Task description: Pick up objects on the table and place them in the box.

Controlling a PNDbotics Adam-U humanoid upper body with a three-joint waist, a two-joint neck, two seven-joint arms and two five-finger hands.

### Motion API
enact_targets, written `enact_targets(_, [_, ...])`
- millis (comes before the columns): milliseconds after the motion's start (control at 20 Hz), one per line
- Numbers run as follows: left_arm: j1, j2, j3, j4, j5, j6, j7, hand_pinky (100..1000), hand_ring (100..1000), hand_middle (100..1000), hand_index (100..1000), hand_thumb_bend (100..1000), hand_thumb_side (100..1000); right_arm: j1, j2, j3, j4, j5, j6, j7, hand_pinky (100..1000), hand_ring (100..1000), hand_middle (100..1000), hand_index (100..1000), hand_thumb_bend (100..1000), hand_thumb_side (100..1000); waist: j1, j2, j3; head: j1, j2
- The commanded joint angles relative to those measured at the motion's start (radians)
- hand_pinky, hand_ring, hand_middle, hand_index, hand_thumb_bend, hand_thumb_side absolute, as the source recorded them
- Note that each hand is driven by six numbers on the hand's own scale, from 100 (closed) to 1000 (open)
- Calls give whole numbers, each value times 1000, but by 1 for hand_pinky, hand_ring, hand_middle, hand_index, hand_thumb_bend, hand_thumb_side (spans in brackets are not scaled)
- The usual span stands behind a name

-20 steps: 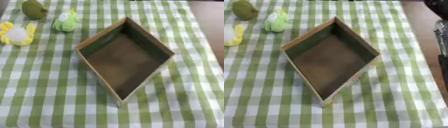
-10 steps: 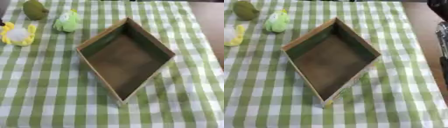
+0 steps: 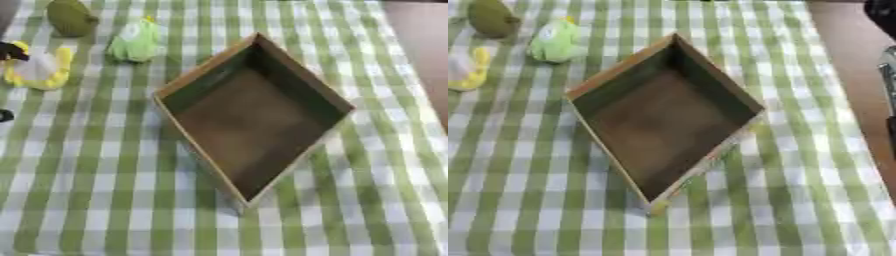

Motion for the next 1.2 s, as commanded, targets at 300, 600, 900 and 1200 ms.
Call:
enact_targets(300, [-41,-1,29,35,-7,17,-2,839,901,938,964,320,100,-13,-13,-3,-16,-9,0,4,839,865,689,931,100,470,-3,-14,-3,15,-16])
enact_targets(600, [-78,-11,40,47,-4,50,-6,798,869,879,947,331,100,-20,-12,2,-16,-14,-2,10,840,866,687,931,100,470,-7,-10,-5,23,-21])
enact_targets(900, [-98,-20,37,41,-66,47,20,826,893,918,1000,510,100,-23,-9,4,-16,-19,-2,17,840,871,684,932,100,470,-6,-6,-8,31,-25])
enact_targets(1200, [-112,-41,44,63,-104,57,77,808,881,893,989,409,100,-22,-5,6,-16,-22,1,23,842,880,682,934,100,470,-7,-1,-12,39,-29])
